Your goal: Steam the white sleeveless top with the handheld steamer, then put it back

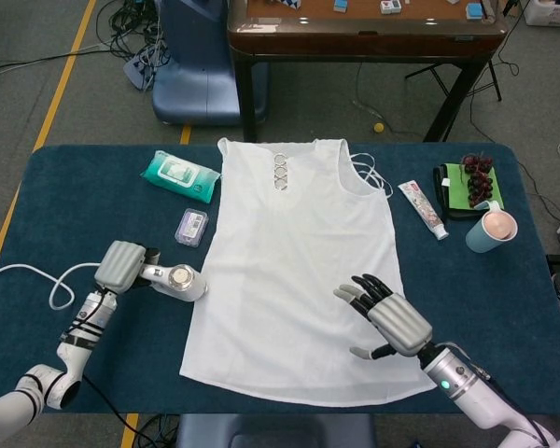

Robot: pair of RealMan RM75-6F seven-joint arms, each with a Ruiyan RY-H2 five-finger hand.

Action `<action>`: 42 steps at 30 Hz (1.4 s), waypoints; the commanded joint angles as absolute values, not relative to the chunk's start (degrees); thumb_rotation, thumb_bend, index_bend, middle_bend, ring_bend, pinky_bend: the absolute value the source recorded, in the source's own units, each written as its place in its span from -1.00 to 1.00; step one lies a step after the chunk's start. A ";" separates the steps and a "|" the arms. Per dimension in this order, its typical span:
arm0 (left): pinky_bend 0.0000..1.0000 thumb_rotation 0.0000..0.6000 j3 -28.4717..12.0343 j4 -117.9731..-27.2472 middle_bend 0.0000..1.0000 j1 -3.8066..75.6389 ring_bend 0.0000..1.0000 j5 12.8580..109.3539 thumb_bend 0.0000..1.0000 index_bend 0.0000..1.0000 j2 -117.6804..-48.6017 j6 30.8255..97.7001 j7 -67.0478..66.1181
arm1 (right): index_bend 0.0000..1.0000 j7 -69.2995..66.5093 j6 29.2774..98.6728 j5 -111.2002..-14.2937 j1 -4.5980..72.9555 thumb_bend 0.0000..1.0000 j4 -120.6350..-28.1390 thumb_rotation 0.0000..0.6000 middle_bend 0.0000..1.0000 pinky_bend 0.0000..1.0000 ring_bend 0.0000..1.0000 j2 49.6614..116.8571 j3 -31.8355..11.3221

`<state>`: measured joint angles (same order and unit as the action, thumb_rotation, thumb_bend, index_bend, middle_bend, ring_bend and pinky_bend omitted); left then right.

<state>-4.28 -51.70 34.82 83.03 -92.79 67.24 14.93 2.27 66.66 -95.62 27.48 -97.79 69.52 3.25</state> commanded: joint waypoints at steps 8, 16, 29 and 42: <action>0.24 1.00 -5.67 -54.41 0.53 30.86 0.29 77.73 -0.51 0.74 -89.02 64.16 15.18 | -0.92 5.46 69.82 -90.46 26.04 -0.56 -104.29 0.53 -0.74 -0.97 -1.00 58.11 -1.18; 0.24 1.00 -5.79 -50.92 0.46 30.44 0.23 76.80 -0.51 0.69 -91.49 62.04 13.86 | -0.92 5.14 70.11 -90.05 24.36 -0.56 -104.37 0.53 -0.74 -0.97 -1.00 56.41 -0.66; -0.23 1.00 -5.76 -58.26 -0.67 30.40 -0.62 75.57 -0.63 -0.93 -88.70 58.51 7.83 | -0.92 4.05 69.67 -90.46 23.89 -0.56 -102.65 0.53 -0.74 -0.97 -1.00 56.17 -1.17; -0.64 0.44 -7.08 -73.12 -1.00 28.88 -1.00 70.56 -0.72 -1.00 -80.44 58.16 -2.56 | -0.92 2.52 70.30 -88.94 22.61 -0.56 -100.40 0.53 -0.74 -0.97 -1.00 55.69 -1.96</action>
<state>-6.71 -70.96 29.39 71.44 -82.18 57.74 -1.52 2.58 70.25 -89.04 22.71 -100.49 55.69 -1.93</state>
